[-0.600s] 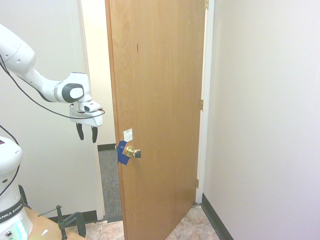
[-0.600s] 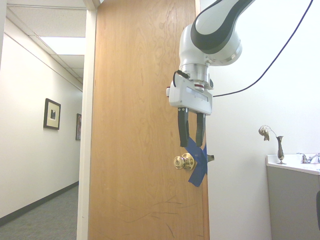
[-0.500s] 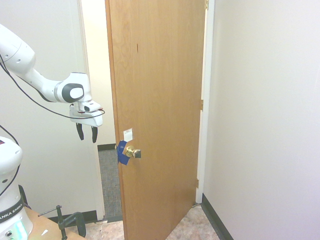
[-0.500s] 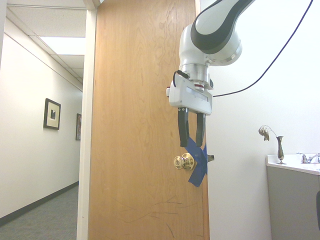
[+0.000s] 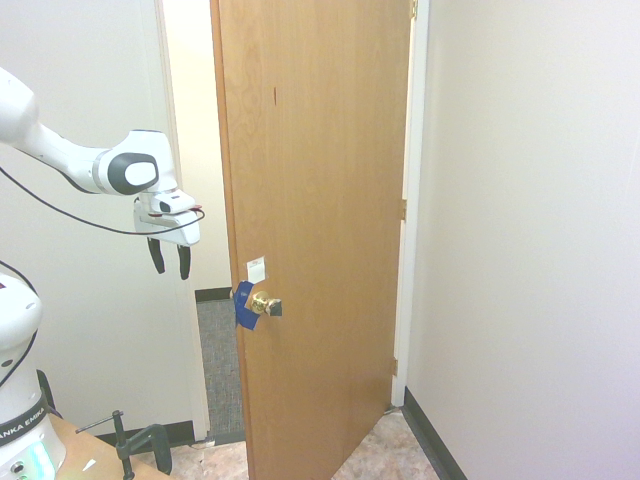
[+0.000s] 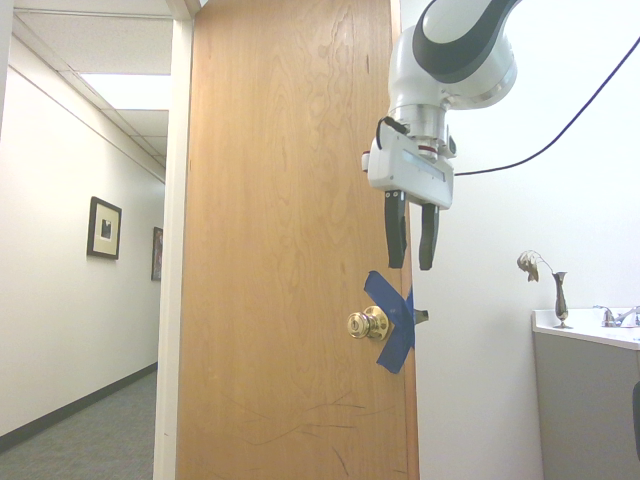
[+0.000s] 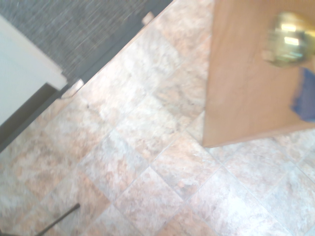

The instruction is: Close door

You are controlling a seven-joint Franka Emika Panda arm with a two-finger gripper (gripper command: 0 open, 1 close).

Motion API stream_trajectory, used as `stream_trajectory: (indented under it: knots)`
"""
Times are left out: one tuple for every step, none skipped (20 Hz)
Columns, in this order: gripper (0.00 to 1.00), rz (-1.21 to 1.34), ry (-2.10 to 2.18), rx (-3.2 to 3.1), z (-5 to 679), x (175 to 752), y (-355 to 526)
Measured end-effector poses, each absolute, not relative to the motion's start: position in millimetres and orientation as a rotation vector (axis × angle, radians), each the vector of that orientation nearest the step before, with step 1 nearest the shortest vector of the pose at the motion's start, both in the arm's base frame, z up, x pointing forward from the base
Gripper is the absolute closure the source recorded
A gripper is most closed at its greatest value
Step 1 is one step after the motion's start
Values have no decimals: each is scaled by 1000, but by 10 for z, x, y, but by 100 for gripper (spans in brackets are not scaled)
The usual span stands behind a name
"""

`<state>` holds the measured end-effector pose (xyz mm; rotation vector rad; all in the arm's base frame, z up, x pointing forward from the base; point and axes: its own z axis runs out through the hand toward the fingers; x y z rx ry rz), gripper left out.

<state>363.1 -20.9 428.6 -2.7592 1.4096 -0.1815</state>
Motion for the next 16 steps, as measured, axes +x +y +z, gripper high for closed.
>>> stream_trajectory:
  knots:
    - [0, -191, 1450, -2732, 4353, 3583, -300]
    - [0, -199, 1490, -2704, 4412, 3539, -405]
    - [0, -205, 1531, -2673, 4457, 3500, -523]
    - [0, -211, 1573, -2639, 4494, 3463, -645]
    - [0, -218, 1610, -2608, 4524, 3436, -763]
    - [0, -226, 1647, -2579, 4545, 3415, -877]
    - [0, -235, 1684, -2553, 4568, 3400, -995]
    - [0, -243, 1722, -2526, 4596, 3390, -1117]
    - [0, -247, 1759, -2497, 4621, 3380, -1249]
    - [0, -250, 1797, -2465, 4636, 3369, -1381]
    - [0, -251, 1833, -2435, 4646, 3369, -1511]
    - [0, -253, 1870, -2404, 4654, 3378, -1638]
    - [0, -253, 1907, -2374, 4662, 3391, -1762]
    - [0, -253, 1939, -2347, 4667, 3410, -1881]
    - [0, -252, 1971, -2318, 4671, 3428, -1994]
    - [0, -249, 2001, -2292, 4673, 3440, -2114]
